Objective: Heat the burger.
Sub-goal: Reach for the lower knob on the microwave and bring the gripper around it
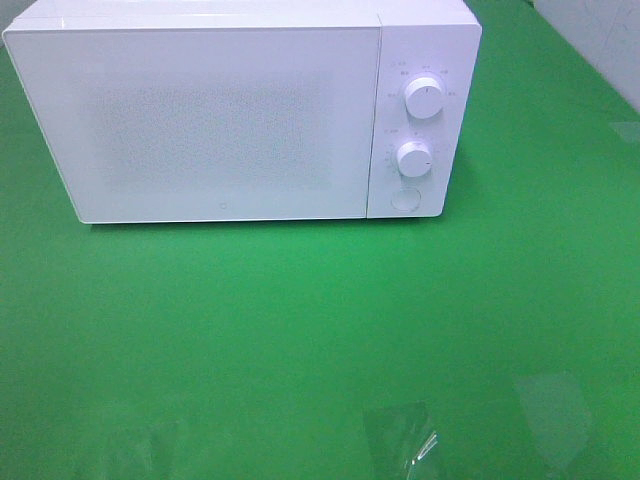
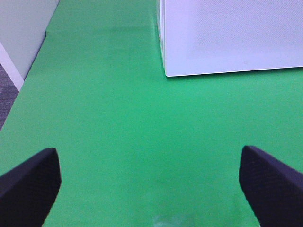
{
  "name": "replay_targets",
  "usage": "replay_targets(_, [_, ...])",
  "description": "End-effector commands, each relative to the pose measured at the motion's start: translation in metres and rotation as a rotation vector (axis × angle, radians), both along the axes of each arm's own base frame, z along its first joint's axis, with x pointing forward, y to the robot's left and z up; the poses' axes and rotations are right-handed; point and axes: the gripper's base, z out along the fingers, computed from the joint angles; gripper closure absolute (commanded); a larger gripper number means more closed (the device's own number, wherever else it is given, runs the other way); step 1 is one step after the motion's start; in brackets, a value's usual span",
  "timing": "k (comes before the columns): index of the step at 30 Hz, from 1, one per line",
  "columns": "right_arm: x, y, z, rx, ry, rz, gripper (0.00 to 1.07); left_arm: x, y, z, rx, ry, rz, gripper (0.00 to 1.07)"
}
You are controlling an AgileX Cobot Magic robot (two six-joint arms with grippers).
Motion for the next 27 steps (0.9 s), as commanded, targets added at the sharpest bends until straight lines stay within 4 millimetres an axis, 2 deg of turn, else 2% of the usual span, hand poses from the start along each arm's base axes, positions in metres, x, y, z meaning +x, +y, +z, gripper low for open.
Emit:
replay_targets(1, [-0.0017, -0.0001, 0.0005, -0.001, -0.027, -0.002, 0.31, -0.0038, -0.0002, -0.0009, 0.000, -0.025, -0.001, 0.13])
replay_targets(27, [-0.0015, -0.0008, 0.0005, 0.006, -0.026, -0.013, 0.31, -0.0036, -0.0002, -0.0009, 0.000, -0.024, -0.001, 0.13])
